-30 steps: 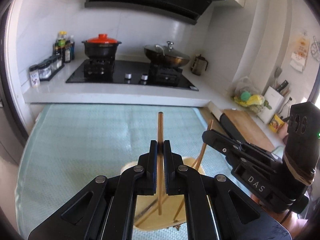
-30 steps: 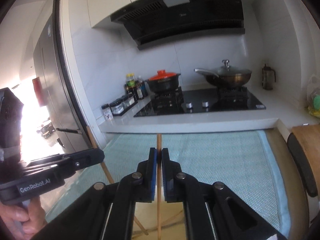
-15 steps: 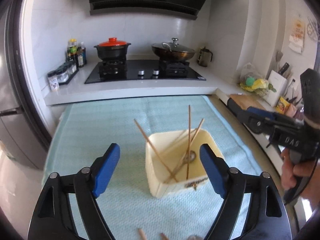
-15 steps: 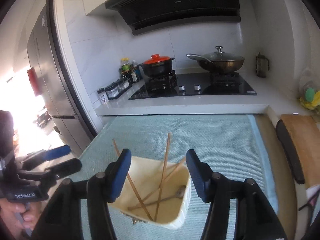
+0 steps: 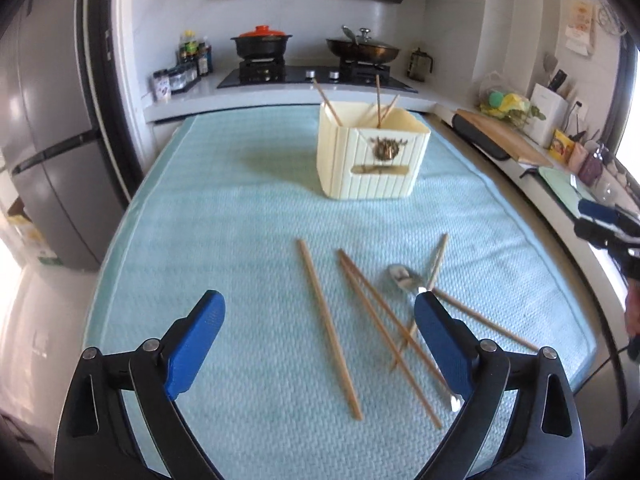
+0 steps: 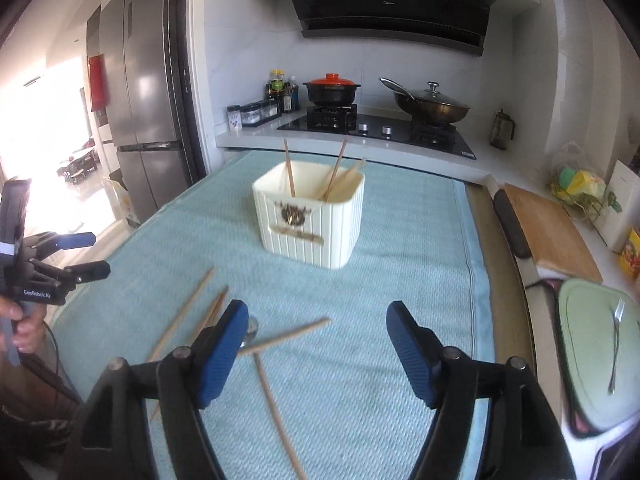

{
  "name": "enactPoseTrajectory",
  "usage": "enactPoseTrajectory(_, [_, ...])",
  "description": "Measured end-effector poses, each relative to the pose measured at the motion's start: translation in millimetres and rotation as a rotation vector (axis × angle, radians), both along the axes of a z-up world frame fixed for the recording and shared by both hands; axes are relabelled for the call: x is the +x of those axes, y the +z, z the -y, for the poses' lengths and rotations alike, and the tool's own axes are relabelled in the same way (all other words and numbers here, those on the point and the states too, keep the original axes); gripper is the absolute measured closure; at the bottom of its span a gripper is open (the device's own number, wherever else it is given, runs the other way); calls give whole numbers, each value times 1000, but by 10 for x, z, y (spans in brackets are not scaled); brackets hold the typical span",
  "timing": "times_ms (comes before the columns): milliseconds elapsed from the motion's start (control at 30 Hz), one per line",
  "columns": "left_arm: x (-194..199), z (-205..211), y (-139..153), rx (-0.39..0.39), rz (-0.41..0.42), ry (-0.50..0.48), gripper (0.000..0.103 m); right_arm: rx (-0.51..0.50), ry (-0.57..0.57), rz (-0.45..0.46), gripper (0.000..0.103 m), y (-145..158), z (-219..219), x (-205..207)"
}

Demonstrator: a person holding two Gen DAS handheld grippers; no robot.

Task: Organize utensils
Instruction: 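Drop both chopsticks into the caddy and open both tools, then withdraw, then move both tools back over the remaining chopsticks and spoons on the towel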

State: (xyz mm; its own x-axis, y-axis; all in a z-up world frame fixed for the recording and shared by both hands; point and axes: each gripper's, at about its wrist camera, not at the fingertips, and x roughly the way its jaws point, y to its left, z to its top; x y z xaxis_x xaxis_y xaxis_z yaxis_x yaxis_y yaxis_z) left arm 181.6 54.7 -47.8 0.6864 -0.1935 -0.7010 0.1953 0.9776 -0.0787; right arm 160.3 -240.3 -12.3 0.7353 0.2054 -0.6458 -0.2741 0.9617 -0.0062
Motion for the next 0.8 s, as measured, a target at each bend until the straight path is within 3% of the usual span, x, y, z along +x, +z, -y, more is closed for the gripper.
enactPoseTrajectory(167, [-315, 52, -366, -85, -36, 30, 7, 43, -82, -21, 30, -643, -58, -577])
enactPoseTrajectory(300, [-403, 121, -511, -50, -52, 23, 7, 30, -134, -56, 30, -979, -139, -816])
enactPoseTrajectory(467, [-448, 132, -600, -68, -69, 33, 7, -39, -101, -41, 30, -1031, -259, -890])
enactPoseTrajectory(800, [-477, 121, -652, -50, -73, 54, 7, -25, -42, -20, 30, -1021, -425, -864])
